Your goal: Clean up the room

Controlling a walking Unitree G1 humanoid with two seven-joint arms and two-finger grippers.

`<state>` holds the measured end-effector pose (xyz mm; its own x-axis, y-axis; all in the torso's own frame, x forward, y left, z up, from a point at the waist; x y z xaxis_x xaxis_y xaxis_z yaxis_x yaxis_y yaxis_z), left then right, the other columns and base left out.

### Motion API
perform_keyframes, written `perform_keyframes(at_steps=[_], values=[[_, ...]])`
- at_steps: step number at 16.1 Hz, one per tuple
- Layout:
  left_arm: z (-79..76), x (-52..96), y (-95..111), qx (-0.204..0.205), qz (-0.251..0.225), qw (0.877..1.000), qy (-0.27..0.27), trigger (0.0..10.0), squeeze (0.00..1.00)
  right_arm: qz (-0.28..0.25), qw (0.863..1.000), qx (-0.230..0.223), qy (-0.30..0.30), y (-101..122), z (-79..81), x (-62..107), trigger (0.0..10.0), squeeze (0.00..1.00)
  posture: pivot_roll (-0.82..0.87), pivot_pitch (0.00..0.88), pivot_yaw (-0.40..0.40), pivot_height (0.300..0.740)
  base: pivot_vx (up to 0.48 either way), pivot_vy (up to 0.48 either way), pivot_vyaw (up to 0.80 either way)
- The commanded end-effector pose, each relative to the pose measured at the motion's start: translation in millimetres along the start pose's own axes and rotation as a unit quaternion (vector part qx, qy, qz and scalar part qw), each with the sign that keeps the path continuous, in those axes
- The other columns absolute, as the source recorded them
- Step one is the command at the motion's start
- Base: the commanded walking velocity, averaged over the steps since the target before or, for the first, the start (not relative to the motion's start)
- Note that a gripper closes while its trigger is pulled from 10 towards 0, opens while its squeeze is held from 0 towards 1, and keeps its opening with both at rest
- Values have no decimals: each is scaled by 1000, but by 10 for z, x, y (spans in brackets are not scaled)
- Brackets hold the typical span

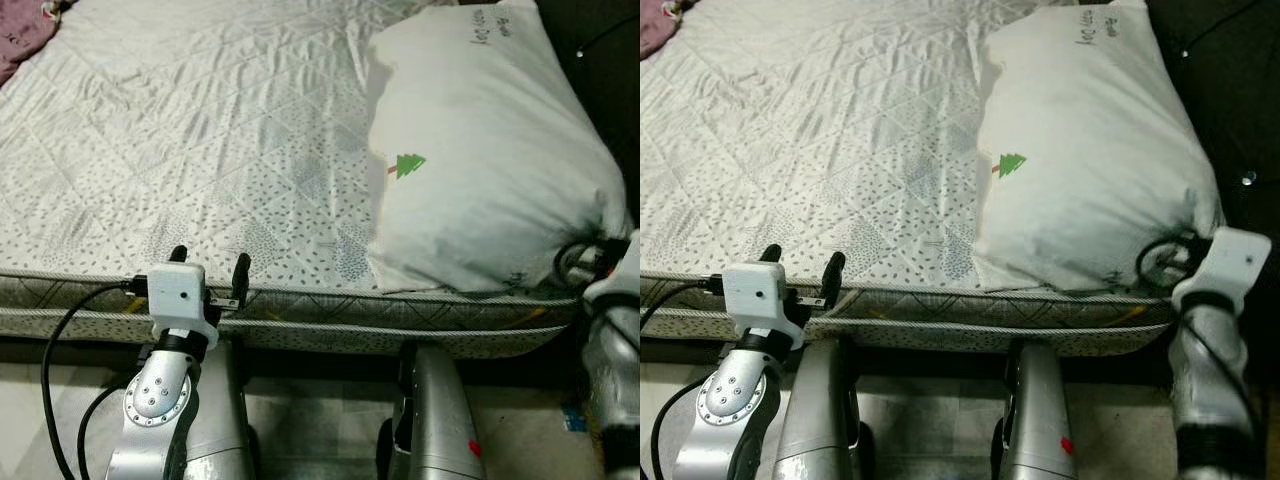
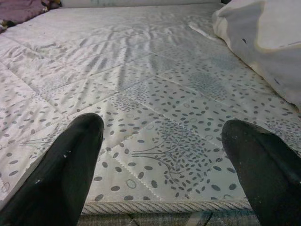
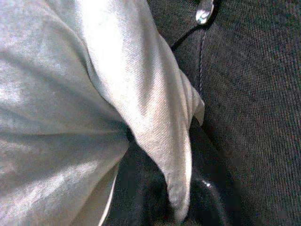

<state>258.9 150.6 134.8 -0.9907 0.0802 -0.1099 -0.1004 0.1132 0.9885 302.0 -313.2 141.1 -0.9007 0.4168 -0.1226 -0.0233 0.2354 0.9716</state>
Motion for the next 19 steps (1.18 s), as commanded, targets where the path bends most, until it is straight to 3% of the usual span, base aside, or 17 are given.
perform_keyframes(at_steps=[1,4,6,7,8,11,13,14,19], values=[[-11,16,-36,3,11,1000,-6,10000,0,15,1000,4,-19,-76,-81,77,0,0,-11,158,5,491,0,0,0],[33,3,-28,0,11,1000,-5,10000,0,26,1000,4,-10,-110,-14,107,0,0,-9,155,5,491,0,0,0],[24,-12,-28,0,10,1000,-4,10000,0,33,999,6,0,-75,80,17,0,0,-8,150,4,491,0,0,0],[6,-10,-28,0,10,1000,-5,10000,0,26,999,13,12,-29,122,-37,7451,0,-3,147,1,491,0,0,0],[2,-6,-26,0,9,1000,-5,10000,0,7,1000,24,14,63,131,-74,10000,1000,-1,146,-1,491,0,0,0],[37,9,-27,-1,9,1000,2,10000,0,-2,999,42,-3,137,95,-86,10000,1000,1,142,-8,491,0,0,0],[65,15,7,-2,-2,1000,8,10000,0,-70,994,89,-2,403,91,-33,10000,1000,0,142,-15,491,0,0,0],[71,9,4,-1,-1,1000,7,10000,0,-80,992,97,5,438,117,23,10000,1000,-12,141,-10,491,0,0,0],[32,-41,7,0,-2,1000,-2,10000,0,-31,993,102,41,145,259,421,10000,1000,-27,148,-6,491,0,0,0]])
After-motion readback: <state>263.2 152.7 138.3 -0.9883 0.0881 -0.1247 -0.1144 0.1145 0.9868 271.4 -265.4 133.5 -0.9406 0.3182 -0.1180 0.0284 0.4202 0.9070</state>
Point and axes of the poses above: a point about 5 cm out from each wrist's last joint towards the gripper, its own x axis pointing back from the gripper into the wrist, its own y axis along the axis of the wrist's last joint, z = x × y, the point moved 1 cm from there along -x, pointing out of the wrist towards the gripper, and after that the axes turned 8 degrees about x, right-handed, at the moved point
